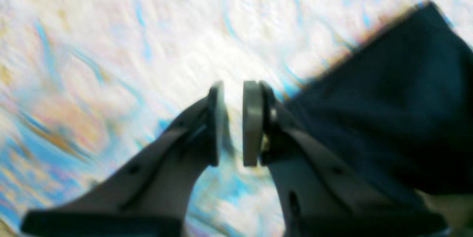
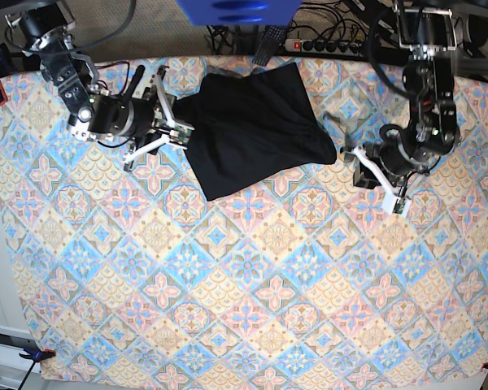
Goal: Fold the T-shirt properly
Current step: 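Fold the grasped edge over toward the right gripper, then release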
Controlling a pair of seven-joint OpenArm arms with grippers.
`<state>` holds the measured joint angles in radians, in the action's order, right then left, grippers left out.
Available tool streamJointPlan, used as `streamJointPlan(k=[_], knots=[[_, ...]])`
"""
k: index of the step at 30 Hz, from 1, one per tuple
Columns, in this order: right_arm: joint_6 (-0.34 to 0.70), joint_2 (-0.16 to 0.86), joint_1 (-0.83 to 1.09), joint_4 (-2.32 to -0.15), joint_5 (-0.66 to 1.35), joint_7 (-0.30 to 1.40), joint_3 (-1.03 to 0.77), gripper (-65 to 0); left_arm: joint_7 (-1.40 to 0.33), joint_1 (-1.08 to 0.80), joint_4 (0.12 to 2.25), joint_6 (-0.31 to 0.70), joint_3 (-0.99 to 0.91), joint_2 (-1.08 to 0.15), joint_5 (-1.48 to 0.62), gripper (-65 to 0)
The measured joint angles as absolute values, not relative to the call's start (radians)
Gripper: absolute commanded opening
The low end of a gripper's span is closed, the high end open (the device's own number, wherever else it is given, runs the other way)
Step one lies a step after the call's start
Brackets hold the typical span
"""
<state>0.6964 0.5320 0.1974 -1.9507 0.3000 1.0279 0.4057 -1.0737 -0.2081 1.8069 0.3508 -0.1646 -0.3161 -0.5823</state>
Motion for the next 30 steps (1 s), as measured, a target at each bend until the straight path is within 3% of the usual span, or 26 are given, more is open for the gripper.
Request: streamJointPlan(k=[3, 7, 17, 25, 30], knots=[[0.702, 0.517, 0.216, -1.950, 0.299, 1.013, 0.287, -45.4, -1.092, -0.311, 1.902, 0.367, -0.197, -0.306, -0.751, -57.0], [0.695, 0.471, 0.207, -1.946, 0.297, 1.014, 0.208, -45.4, -1.095, -0.418, 1.928, 0.363, -0.201, -0.315, -0.787, -57.0], [0.691, 0.407, 0.083, -1.871, 0.293, 1.008, 0.237, -45.4, -1.091, -0.451, 1.992, 0.355, 0.059, -0.241, -0.800, -56.9], [0.692, 0.430, 0.081, -1.859, 0.292, 1.016, 0.251, -45.4, -1.100, -0.542, 1.982, 0.345, 0.039, -0.165, -0.968, -43.4], [0.700, 0.430, 0.089, -1.859, 0.296, 1.017, 0.252, -45.4, -1.086, -0.570, 1.924, 0.327, -0.031, -0.167, -1.079, -39.7]])
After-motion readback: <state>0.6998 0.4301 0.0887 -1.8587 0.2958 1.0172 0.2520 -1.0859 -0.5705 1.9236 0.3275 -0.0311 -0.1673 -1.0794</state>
